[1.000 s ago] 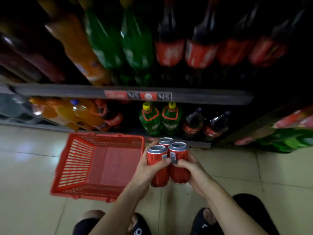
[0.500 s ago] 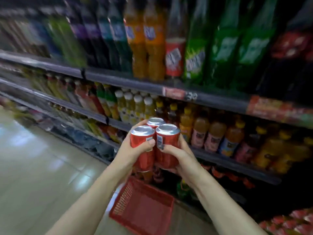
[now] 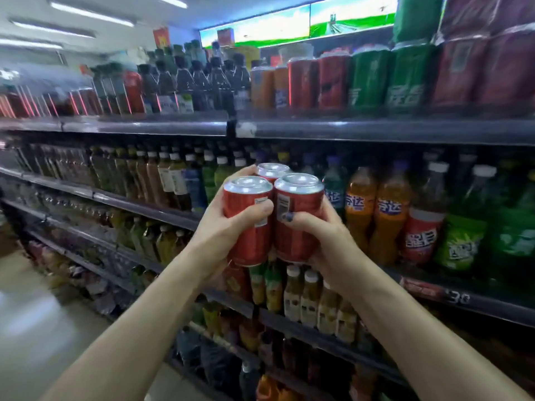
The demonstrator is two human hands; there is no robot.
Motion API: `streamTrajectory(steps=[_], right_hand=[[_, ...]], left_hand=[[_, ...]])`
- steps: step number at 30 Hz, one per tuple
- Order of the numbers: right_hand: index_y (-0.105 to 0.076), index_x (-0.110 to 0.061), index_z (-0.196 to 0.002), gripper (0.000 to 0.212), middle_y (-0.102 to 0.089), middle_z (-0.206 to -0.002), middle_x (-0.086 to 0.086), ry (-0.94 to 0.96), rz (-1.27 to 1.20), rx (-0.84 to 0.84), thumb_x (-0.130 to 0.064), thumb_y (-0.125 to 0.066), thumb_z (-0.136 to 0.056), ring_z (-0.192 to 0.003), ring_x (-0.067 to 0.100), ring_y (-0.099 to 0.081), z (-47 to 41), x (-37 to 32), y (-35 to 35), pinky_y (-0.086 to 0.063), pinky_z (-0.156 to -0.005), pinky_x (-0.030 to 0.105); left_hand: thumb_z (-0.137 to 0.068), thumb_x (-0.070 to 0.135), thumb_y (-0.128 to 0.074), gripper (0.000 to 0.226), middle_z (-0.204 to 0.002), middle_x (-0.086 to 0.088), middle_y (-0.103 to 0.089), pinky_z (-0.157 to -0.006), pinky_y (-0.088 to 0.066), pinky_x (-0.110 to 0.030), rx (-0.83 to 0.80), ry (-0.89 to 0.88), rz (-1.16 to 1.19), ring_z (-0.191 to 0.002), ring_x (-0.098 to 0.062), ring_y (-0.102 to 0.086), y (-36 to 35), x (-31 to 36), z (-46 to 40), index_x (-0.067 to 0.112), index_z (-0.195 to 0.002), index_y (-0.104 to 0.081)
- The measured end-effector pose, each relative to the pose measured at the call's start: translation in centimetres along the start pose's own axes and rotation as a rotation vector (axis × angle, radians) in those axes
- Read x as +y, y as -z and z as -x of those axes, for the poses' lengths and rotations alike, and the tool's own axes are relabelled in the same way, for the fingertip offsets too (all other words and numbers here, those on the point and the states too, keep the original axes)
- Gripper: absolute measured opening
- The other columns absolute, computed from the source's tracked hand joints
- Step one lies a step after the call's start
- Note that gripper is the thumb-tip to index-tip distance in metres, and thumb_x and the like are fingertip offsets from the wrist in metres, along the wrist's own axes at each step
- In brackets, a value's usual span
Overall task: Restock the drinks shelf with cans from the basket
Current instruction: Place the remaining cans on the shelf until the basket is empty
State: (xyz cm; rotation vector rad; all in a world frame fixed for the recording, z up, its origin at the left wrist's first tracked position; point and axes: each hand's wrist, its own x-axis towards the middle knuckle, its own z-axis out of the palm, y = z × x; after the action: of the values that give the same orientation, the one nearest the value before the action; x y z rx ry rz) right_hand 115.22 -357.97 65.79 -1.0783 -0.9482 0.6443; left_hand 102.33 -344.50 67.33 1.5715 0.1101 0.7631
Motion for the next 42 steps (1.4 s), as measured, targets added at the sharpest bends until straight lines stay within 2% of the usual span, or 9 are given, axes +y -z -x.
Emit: streamTrajectory(steps=[3,7,13,19,23,27,37,40,42], right_hand=[[-0.053,-0.029,-0.141,0.061,-0.070,-0.129,0.004,0.053,0.007,0.005,-0.017,-0.071,-0.084,-0.118,0.026,-0.068,-3.3,-1.6,-2.4,-0.055,-0.099,0.054],[-0.055,-0.022,-0.140,0.059,-0.069,-0.131,0.008,0.128,0.052,0.034,-0.014,-0.069,-0.084,-0.121,0.029,-0.066,-7.6,-4.2,-3.7,-0.050,-0.105,0.058],[-0.054,-0.016,-0.137,0.048,-0.070,-0.127,0.014,0.188,0.098,0.051,-0.007,-0.066,-0.091,-0.116,0.032,-0.069,-12.4,-8.6,-3.5,-0.055,-0.099,0.058],[-0.054,-0.012,-0.134,0.044,-0.066,-0.127,0.025,0.225,0.155,0.071,-0.011,-0.065,-0.091,-0.115,0.044,-0.067,-17.0,-12.8,-3.8,-0.056,-0.090,0.064],[-0.053,-0.007,-0.136,0.048,-0.067,-0.127,0.026,0.224,0.129,0.098,-0.011,-0.066,-0.090,-0.111,0.043,-0.070,-20.4,-14.5,-4.4,-0.057,-0.088,0.066],[-0.056,0.003,-0.135,0.050,-0.067,-0.126,0.029,0.238,0.152,0.136,-0.012,-0.063,-0.088,-0.111,0.044,-0.069,-24.0,-14.5,-5.0,-0.056,-0.093,0.062],[-0.063,-0.008,-0.129,0.049,-0.074,-0.114,0.020,0.237,0.323,0.484,-0.021,-0.074,-0.083,-0.099,0.037,-0.075,-29.1,-11.9,-5.2,-0.060,-0.082,0.060],[-0.064,-0.013,-0.127,0.056,-0.076,-0.111,0.014,0.222,0.414,0.580,-0.028,-0.079,-0.075,-0.097,0.032,-0.076,-29.6,-11.6,-5.6,-0.061,-0.082,0.057],[-0.069,-0.016,-0.118,0.042,-0.078,-0.107,0.010,0.196,0.508,0.623,-0.028,-0.078,-0.078,-0.095,0.028,-0.077,-29.8,-11.4,-5.6,-0.063,-0.082,0.053]], left_hand=[[-0.073,0.035,-0.082,0.073,-0.134,0.001,-0.071,-0.098,-0.059,-0.046,-0.016,-0.022,-0.005,-0.122,-0.022,-0.070,3.0,2.3,-2.7,0.035,-0.141,-0.056],[-0.072,0.036,-0.082,0.074,-0.131,-0.002,-0.073,-0.096,-0.060,-0.043,-0.027,-0.085,0.027,-0.121,-0.022,-0.070,4.9,4.5,-6.9,0.032,-0.141,-0.056],[-0.083,0.028,-0.079,0.064,-0.130,-0.009,-0.072,-0.095,-0.060,-0.056,-0.009,-0.157,0.046,-0.116,-0.029,-0.072,5.4,6.9,-12.8,0.024,-0.142,-0.055],[-0.076,0.043,-0.083,0.075,-0.130,-0.016,-0.070,-0.094,-0.058,-0.060,-0.026,-0.239,-0.002,-0.115,-0.035,-0.072,6.1,9.7,-18.4,0.014,-0.139,-0.055],[-0.092,0.033,-0.072,0.060,-0.130,-0.022,-0.069,-0.092,-0.059,-0.061,-0.110,-0.248,0.043,-0.115,-0.038,-0.071,7.2,10.4,-23.0,0.004,-0.141,-0.054],[-0.088,0.036,-0.078,0.075,-0.136,-0.028,-0.064,-0.099,-0.052,-0.067,-0.230,-0.224,0.119,-0.121,-0.047,-0.066,8.8,9.6,-27.9,0.003,-0.147,-0.047],[-0.082,0.043,-0.079,0.078,-0.130,-0.028,-0.068,-0.099,-0.054,-0.064,-0.497,-0.171,0.170,-0.117,-0.045,-0.069,10.7,5.8,-36.1,0.002,-0.143,-0.052],[-0.089,0.041,-0.074,0.067,-0.124,-0.022,-0.072,-0.093,-0.059,-0.055,-0.544,-0.169,0.159,-0.111,-0.041,-0.072,11.1,4.8,-37.3,0.003,-0.140,-0.054],[-0.092,0.042,-0.072,0.063,-0.124,-0.021,-0.073,-0.092,-0.060,-0.053,-0.576,-0.147,0.160,-0.110,-0.039,-0.073,11.4,4.2,-37.9,0.005,-0.139,-0.055]])
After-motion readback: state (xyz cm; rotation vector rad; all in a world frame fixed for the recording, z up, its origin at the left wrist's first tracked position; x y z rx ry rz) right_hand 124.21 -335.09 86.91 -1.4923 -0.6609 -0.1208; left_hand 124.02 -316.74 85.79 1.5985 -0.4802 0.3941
